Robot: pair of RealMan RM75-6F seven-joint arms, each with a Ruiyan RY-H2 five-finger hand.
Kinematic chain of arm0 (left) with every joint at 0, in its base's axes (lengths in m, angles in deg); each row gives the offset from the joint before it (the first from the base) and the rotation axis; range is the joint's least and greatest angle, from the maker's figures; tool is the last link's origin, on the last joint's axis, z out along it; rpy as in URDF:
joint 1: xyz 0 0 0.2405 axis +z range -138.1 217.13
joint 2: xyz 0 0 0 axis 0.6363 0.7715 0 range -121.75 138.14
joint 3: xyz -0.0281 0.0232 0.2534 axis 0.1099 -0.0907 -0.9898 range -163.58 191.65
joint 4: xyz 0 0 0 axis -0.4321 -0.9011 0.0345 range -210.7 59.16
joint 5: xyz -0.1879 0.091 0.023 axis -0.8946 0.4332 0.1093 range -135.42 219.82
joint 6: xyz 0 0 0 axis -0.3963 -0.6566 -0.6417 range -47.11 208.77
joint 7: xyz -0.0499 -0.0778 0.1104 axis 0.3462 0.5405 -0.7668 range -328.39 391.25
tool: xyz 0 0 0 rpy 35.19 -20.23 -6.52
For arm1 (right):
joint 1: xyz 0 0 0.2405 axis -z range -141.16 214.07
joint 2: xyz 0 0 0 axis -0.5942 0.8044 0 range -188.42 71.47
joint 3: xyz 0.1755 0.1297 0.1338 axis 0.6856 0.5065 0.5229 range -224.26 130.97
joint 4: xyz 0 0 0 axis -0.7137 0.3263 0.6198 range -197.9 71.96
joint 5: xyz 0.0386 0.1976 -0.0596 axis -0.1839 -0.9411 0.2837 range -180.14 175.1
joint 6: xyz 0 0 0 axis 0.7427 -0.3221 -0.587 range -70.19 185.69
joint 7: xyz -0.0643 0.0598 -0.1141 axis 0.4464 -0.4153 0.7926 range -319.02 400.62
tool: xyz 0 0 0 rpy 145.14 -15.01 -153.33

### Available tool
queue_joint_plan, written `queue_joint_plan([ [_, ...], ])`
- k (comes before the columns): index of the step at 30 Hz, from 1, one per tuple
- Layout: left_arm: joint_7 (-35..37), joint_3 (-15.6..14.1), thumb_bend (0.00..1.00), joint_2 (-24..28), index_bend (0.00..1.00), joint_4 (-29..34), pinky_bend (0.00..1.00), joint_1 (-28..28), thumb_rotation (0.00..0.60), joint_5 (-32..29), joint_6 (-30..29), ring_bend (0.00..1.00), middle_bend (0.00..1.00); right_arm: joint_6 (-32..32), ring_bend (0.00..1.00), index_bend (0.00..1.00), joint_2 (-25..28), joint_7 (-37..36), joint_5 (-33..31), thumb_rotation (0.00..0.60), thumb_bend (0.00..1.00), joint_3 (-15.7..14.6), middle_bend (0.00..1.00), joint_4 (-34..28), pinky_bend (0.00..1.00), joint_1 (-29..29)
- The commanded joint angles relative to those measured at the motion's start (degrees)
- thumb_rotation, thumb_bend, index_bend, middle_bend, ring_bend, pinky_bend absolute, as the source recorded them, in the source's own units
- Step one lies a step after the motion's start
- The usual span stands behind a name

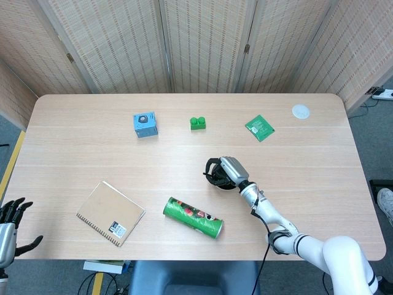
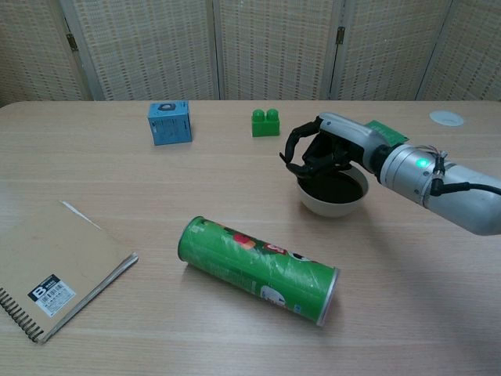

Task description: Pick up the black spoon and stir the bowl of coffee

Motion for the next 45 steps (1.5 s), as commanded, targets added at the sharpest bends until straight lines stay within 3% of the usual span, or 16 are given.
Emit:
queue_joint_plan([
  [1, -0.06, 0.00, 0.19, -0.01, 0.22, 0.06, 0.18, -0.06, 0.600, 0.11, 0.00, 0.12, 0.15, -0.50, 1.00, 0.75, 0.67, 0.24, 0.40, 0.600, 0.53, -0.66, 1.00, -0.96, 1.00, 0.54],
  [9, -0.39, 0.02, 0.19, -0.04, 0.22, 0.41, 0.18, -0.26, 0.600, 0.41, 0.06, 0.12, 0.15, -1.92, 1.00, 0.76, 3.94, 0.74, 1.38, 0.600, 0.53, -2.88, 1.00, -3.89, 1.00, 2.79],
  [16, -0.69, 0.03, 0.20, 0.09, 0.22, 0.75, 0.18, -0.26, 0.600, 0.52, -0.10, 0.12, 0.15, -1.16, 1.00, 0.76, 5.76, 1.38, 0.38, 0.600, 0.54, -2.87, 1.00, -3.42, 1.00, 3.51],
  [29, -1.11, 0.08, 0.19, 0.28, 0.22, 1.01, 0.18, -0.06, 0.600, 0.13, -0.23, 0.12, 0.15, 1.88, 1.00, 0.76, 1.73, -0.34, -1.22, 0.600, 0.54, 0.16, 1.00, 3.72, 1.00, -0.33],
  [37, -0.75, 0.11, 0.20, 0.39, 0.22, 0.77, 0.18, 0.31, 0.600, -0.25, -0.52, 0.12, 0.15, 0.90, 1.00, 0.76, 0.55, -1.79, 0.31, 0.600, 0.54, -0.63, 1.00, 3.57, 1.00, -1.03],
  [45, -0.69, -0.06, 0.20, 0.22, 0.22, 0.61, 0.18, 0.24, 0.600, 0.09, -0.36, 0.12, 0.15, -1.34, 1.00, 0.77, 2.58, -2.01, 2.19, 0.600, 0.54, -2.94, 1.00, -0.97, 1.00, 0.70],
])
